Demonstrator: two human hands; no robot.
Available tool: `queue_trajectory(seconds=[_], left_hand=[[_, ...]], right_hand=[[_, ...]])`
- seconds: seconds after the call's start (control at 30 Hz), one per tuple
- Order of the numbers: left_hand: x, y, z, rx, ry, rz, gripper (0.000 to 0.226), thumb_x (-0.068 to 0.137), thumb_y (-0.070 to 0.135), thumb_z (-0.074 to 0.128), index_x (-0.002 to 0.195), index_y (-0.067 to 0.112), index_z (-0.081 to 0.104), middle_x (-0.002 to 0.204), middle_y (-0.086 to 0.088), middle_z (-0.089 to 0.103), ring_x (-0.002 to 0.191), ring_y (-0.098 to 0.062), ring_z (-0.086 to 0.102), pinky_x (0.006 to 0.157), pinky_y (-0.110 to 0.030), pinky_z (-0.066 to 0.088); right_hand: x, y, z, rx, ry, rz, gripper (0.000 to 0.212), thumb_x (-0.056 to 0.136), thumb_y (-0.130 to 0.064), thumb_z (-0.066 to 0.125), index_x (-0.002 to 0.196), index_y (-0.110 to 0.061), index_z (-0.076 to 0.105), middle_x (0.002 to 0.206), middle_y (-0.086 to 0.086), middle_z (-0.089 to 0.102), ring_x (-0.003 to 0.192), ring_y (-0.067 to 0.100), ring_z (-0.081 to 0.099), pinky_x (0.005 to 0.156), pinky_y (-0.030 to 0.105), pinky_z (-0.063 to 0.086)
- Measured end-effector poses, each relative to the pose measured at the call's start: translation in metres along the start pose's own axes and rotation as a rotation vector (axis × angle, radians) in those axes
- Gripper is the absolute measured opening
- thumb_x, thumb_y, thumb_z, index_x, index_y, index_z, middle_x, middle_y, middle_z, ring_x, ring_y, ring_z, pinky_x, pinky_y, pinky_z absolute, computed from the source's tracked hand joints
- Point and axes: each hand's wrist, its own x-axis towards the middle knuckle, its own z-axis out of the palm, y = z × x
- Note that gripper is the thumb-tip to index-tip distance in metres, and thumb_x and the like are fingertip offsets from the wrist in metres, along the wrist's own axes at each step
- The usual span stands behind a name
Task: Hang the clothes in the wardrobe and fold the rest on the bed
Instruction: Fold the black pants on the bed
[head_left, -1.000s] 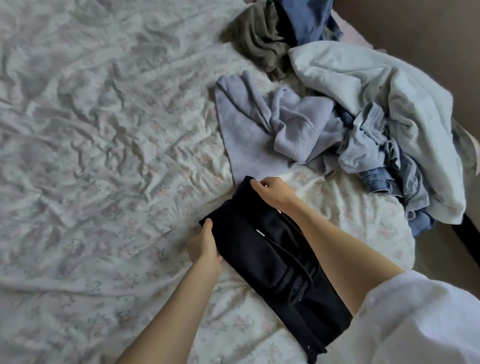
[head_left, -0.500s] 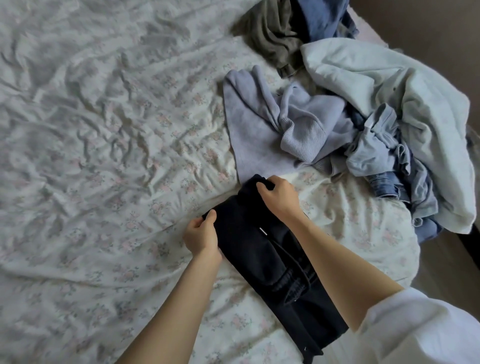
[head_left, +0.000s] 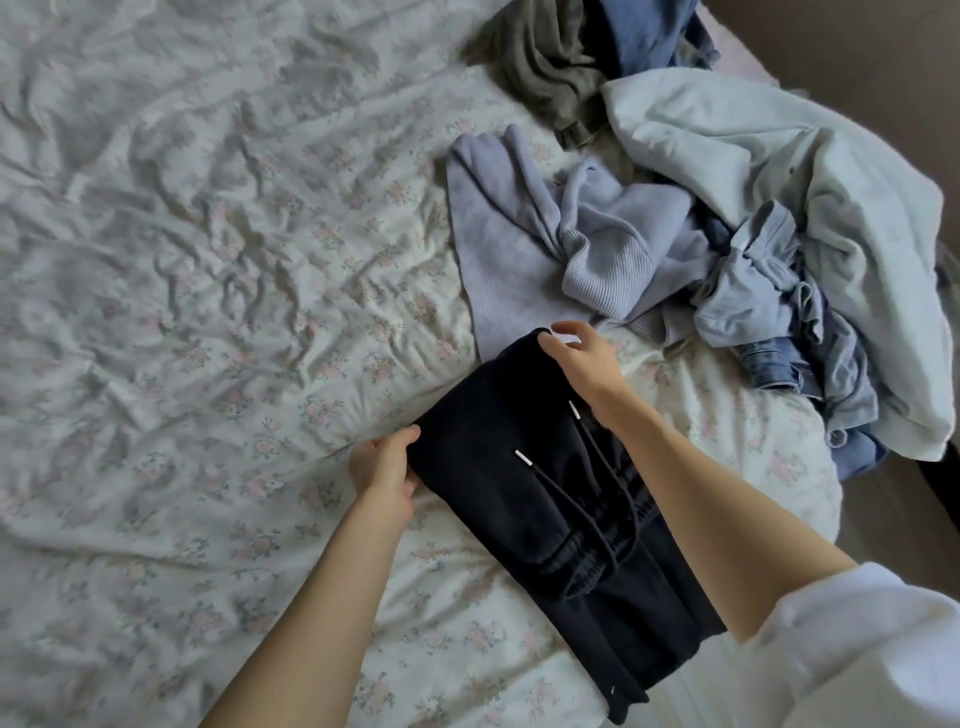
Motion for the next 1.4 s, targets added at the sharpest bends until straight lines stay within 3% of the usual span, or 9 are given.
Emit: queue_trajectory(seconds=[0.13,0.27,0.37,0.53,0.63,0.83,1.07,1.23,1.4], left_hand=[[0.009,0.006,0.003,0.048,-0.082,0.019,0.036,0.087,0.001,0.061,0.121,0.003,0.051,0.112,-0.014,0.06,0.102,-0.027,0.06,0.082,-0.041,0.053],[0.007,0.008,0.004,-0.037,-0.015,0.113,0.023,0.085,-0.012,0.054,0.088,0.01,0.06,0.092,-0.007,0.062,0.087,-0.019,0.06,0.071,-0.028,0.053],[0.007,0.011,0.002,-0.078,0.072,0.216,0.029,0.082,-0.015,0.051,0.079,0.012,0.06,0.085,-0.003,0.062,0.084,-0.019,0.061,0.064,-0.022,0.05],[0.004,0.003,-0.002,0.079,-0.112,0.095,0.017,0.089,0.012,0.062,0.105,0.013,0.06,0.106,-0.004,0.065,0.096,-0.018,0.063,0.074,-0.029,0.05],[0.003,-0.009,-0.009,0.223,-0.217,0.016,0.045,0.083,0.031,0.07,0.124,0.021,0.054,0.117,-0.001,0.064,0.106,-0.02,0.061,0.091,-0.039,0.05],[-0.003,-0.027,0.006,0.319,-0.113,0.128,0.05,0.079,0.009,0.074,0.123,0.013,0.052,0.125,-0.008,0.059,0.109,-0.023,0.059,0.095,-0.043,0.049],[0.007,-0.027,-0.004,0.597,0.016,0.365,0.08,0.079,0.021,0.074,0.143,0.021,0.025,0.144,-0.008,0.035,0.125,-0.027,0.044,0.099,-0.043,0.045],[0.029,0.009,-0.002,0.843,-0.379,0.425,0.076,0.076,0.037,0.076,0.14,0.025,0.038,0.141,0.005,0.043,0.125,-0.015,0.044,0.101,-0.032,0.041],[0.047,0.035,0.014,1.043,-0.569,0.297,0.066,0.068,0.028,0.083,0.127,0.022,0.054,0.116,0.006,0.063,0.104,-0.01,0.061,0.096,-0.032,0.048]], right_hand=[[0.012,-0.004,0.002,-0.224,-0.06,-0.028,0.036,0.09,-0.033,0.055,0.119,-0.012,0.059,0.113,0.002,0.063,0.1,0.015,0.06,0.09,0.031,0.05],[0.015,-0.006,0.002,-0.184,-0.025,-0.087,0.04,0.087,-0.009,0.055,0.127,-0.016,0.056,0.116,0.008,0.063,0.097,0.021,0.063,0.089,0.035,0.052],[0.017,-0.005,-0.001,-0.171,0.096,-0.199,0.046,0.089,-0.013,0.056,0.134,-0.019,0.048,0.113,0.0,0.06,0.094,0.01,0.058,0.081,0.019,0.048],[0.004,0.017,-0.015,-0.269,0.004,-0.125,0.047,0.092,-0.035,0.053,0.133,-0.013,0.048,0.101,-0.001,0.065,0.087,0.009,0.059,0.075,0.02,0.043],[-0.018,0.05,-0.024,-0.524,0.001,-0.041,0.047,0.093,-0.05,0.041,0.125,-0.018,0.053,0.104,0.0,0.067,0.093,0.017,0.061,0.071,0.029,0.035],[-0.046,0.082,-0.037,-0.895,0.064,-0.124,0.039,0.098,-0.049,0.033,0.103,-0.015,0.053,0.086,0.003,0.065,0.086,0.028,0.061,0.059,0.032,0.036],[-0.034,0.053,-0.045,-1.041,0.133,-0.184,0.041,0.093,-0.024,0.047,0.133,-0.016,0.043,0.129,0.007,0.047,0.113,0.029,0.051,0.087,0.039,0.041],[-0.002,0.014,-0.019,-1.094,-0.202,-0.572,0.07,0.085,-0.023,0.054,0.148,-0.027,0.021,0.152,-0.003,0.024,0.141,0.019,0.02,0.111,0.046,0.021],[0.038,-0.015,0.01,-1.404,-0.488,-0.62,0.094,0.077,-0.016,0.055,0.149,-0.034,-0.003,0.159,-0.005,-0.003,0.145,0.018,-0.013,0.113,0.058,-0.005]])
